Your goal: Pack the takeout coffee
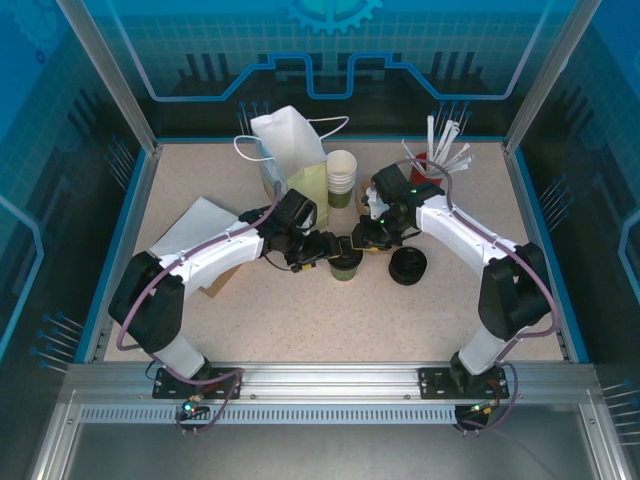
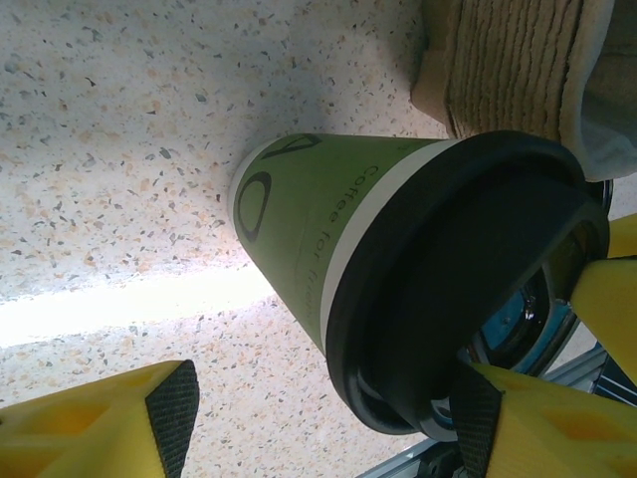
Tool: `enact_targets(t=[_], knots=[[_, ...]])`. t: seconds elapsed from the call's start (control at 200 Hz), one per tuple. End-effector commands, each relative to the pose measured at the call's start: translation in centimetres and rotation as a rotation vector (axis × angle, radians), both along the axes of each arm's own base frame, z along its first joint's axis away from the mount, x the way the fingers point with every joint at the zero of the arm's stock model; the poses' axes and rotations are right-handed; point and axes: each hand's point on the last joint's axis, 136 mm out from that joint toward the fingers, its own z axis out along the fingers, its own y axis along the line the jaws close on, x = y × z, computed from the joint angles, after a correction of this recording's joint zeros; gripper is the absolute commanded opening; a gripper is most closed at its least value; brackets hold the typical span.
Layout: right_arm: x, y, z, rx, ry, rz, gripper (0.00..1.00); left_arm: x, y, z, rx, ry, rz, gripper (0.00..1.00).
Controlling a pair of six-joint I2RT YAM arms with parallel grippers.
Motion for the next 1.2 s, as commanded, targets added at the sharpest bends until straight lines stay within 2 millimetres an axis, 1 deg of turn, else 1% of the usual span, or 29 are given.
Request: enact_targets(t=[0.0, 0.28, 0.665, 0.845, 0.991, 1.196], knots=[[-1.5, -0.4, -1.7, -0.063, 0.077, 0.024, 0.27, -0.6, 0.4, -0.9, 0.057, 0.024, -0.020, 0.70], [-2.0, -0.7, -3.0, -0.097, 0.129, 0.036, 0.27, -1.0, 1.0, -1.6, 0.091, 0.040, -0.012, 0.71], [-2.8, -2.0, -4.5, -0.183, 0.181, 0.053, 0.27, -1.8, 2.0, -2.8, 0.127, 0.072, 0.014, 0.70], [-3.0, -2.5, -4.5, -0.212, 0.186, 0.061, 0.27, -2.0, 2.3, -3.1, 0.143, 0.081, 0.017, 0.69], [-3.1, -2.7, -4.4, -0.217, 0.189, 0.069, 0.27, -2.5, 2.8, -3.6, 0.156, 0.098, 0.023, 0.67], [-2.9, -2.3, -3.9, -0.193, 0.170, 0.069, 0.27, -3.4, 3.5, -4.5, 0.169, 0.125, 0.044, 0.66]])
